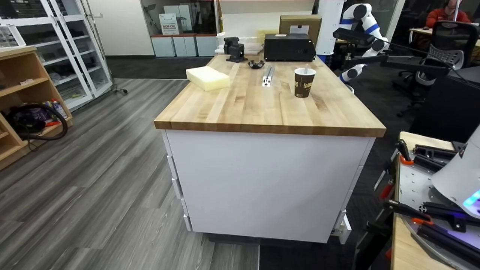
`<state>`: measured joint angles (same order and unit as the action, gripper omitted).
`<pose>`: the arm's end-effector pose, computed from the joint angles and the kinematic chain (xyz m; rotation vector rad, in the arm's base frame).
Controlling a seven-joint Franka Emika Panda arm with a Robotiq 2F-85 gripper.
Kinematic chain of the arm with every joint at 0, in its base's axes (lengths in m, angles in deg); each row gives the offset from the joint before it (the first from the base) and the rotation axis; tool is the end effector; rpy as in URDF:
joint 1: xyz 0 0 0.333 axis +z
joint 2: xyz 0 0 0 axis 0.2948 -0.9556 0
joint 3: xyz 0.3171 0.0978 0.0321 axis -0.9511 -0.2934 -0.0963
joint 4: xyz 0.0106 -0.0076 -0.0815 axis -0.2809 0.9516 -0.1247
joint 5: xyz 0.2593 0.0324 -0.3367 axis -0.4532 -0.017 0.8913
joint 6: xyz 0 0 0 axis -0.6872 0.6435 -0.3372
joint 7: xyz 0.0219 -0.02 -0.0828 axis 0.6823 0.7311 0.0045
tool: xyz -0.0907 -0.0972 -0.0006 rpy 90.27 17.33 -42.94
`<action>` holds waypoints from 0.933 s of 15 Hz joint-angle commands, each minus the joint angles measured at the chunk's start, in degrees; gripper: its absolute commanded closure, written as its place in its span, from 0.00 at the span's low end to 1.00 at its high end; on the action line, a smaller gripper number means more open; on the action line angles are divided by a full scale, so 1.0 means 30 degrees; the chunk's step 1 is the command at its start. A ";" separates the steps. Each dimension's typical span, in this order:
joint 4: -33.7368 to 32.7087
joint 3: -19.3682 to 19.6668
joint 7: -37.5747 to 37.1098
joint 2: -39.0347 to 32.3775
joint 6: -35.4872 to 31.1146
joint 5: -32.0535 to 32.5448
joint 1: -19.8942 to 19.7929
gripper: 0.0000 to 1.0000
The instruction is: Take the pen out of the brown coffee cup
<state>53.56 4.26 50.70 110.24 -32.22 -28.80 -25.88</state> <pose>0.4248 -0.1754 0.5707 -3.0701 0.5688 -0.1682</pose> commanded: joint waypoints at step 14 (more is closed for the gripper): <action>-0.0662 0.0658 0.3371 -0.2093 -0.1969 -0.1462 0.0517 0.00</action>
<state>53.43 6.49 56.54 108.13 -35.99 -30.85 -25.84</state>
